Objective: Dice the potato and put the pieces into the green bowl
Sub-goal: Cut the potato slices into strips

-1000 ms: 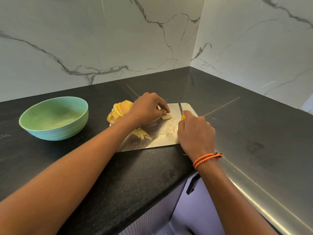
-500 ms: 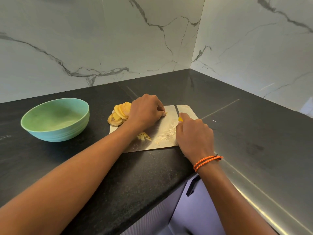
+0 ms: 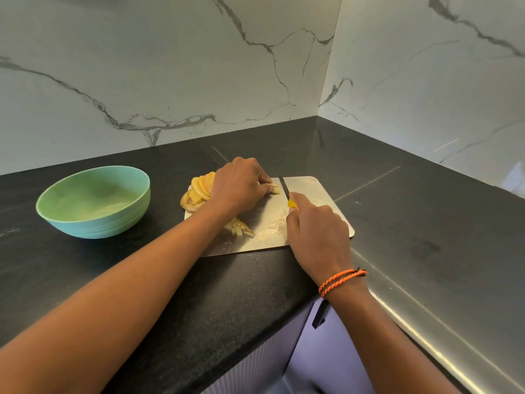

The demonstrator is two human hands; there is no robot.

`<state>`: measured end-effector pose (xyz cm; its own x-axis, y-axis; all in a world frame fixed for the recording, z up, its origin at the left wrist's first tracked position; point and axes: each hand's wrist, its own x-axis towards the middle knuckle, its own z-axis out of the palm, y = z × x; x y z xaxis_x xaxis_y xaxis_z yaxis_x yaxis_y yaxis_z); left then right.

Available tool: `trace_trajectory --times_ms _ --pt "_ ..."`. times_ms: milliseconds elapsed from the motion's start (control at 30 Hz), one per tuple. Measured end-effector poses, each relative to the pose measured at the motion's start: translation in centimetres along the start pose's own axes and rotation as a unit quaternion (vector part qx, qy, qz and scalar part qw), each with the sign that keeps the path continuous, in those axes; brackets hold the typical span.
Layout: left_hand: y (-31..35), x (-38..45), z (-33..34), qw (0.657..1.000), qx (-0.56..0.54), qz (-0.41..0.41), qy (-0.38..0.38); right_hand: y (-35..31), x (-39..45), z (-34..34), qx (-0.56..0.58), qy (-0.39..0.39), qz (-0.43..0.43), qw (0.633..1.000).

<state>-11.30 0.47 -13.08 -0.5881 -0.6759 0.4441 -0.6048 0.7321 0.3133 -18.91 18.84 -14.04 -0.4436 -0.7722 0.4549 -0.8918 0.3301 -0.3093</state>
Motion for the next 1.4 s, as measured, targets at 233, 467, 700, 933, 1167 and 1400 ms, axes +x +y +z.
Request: trace_trajectory --times_ms 233,467,700,933,1167,1400 --pt "-0.4 -0.1 0.1 1.000 0.009 0.000 -0.017 0.3 1.1 0.4 -0.009 0.001 0.005 1.000" --pt "-0.1 -0.2 0.2 0.998 0.029 0.041 -0.027 0.3 1.3 0.5 0.005 -0.013 0.026 1.000" --pt "0.0 -0.2 0.5 1.000 0.009 0.018 0.007 -0.2 0.8 0.2 -0.019 -0.021 0.004 1.000" --pt "0.1 -0.3 0.3 1.000 0.011 -0.007 -0.001 -0.5 0.7 0.2 -0.044 -0.026 -0.019 0.999" --pt "0.2 -0.4 0.6 1.000 0.010 -0.025 -0.002 -0.7 0.6 0.1 -0.055 -0.036 -0.029 0.997" --pt "0.4 -0.6 0.5 0.999 0.013 -0.040 -0.001 -0.3 1.2 0.2 -0.030 -0.079 -0.022 0.996"
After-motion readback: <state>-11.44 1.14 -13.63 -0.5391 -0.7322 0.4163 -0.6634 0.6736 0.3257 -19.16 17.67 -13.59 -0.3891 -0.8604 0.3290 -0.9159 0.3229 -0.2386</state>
